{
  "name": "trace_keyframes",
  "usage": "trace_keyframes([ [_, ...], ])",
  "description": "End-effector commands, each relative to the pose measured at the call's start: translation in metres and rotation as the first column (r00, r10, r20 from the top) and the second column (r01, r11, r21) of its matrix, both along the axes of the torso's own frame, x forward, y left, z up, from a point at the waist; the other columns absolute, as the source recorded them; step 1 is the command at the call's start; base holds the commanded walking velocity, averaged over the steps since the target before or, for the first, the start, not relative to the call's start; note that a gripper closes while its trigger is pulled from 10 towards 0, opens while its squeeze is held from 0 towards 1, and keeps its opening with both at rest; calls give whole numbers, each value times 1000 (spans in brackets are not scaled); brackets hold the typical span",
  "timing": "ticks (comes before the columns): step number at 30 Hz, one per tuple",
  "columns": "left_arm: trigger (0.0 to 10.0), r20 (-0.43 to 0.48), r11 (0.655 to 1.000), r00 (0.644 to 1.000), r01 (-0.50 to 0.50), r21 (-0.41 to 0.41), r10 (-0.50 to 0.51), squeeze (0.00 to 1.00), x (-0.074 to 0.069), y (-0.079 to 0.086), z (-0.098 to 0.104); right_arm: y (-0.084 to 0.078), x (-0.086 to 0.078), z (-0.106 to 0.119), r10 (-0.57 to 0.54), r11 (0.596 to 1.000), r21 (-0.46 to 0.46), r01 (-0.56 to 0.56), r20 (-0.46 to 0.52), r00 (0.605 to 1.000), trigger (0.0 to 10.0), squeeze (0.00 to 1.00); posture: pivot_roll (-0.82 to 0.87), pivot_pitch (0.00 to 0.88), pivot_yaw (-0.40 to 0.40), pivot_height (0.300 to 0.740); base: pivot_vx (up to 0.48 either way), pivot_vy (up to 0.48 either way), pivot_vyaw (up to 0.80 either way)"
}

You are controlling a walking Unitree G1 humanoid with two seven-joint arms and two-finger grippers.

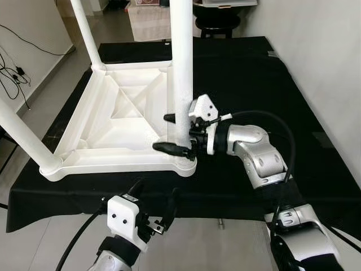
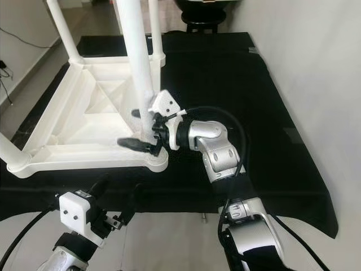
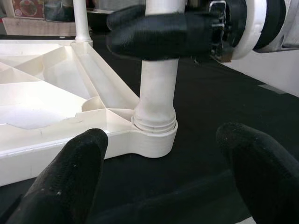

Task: Building children table

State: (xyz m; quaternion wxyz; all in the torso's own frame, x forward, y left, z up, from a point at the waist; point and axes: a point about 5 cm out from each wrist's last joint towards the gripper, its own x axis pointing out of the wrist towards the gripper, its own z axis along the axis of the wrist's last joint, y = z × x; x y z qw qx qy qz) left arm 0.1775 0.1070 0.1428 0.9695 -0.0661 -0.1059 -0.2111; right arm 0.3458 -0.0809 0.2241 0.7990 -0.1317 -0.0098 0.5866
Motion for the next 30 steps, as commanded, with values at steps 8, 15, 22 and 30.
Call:
trace_keyframes([
  [8,10000,6,1000,1000,-7,3,7,0,-2,1,2,1,5,-15,96,992,-80,-102,-81,992,3098,0,-2,144,6,740,0,0,0],
  [15,10000,4,1000,1000,-5,1,5,0,-2,1,2,-3,6,-23,58,997,-42,-62,-104,993,0,0,-23,145,9,740,0,0,0],
  [22,10000,3,1000,1000,-3,-1,3,0,-2,1,1,-16,7,-20,-41,999,22,43,-106,994,0,0,-36,152,11,740,0,0,0],
  [30,10000,1,1000,1000,4,0,-4,0,-2,3,2,-12,-41,-71,-768,638,25,769,-55,639,0,0,-46,162,33,740,0,0,0],
])
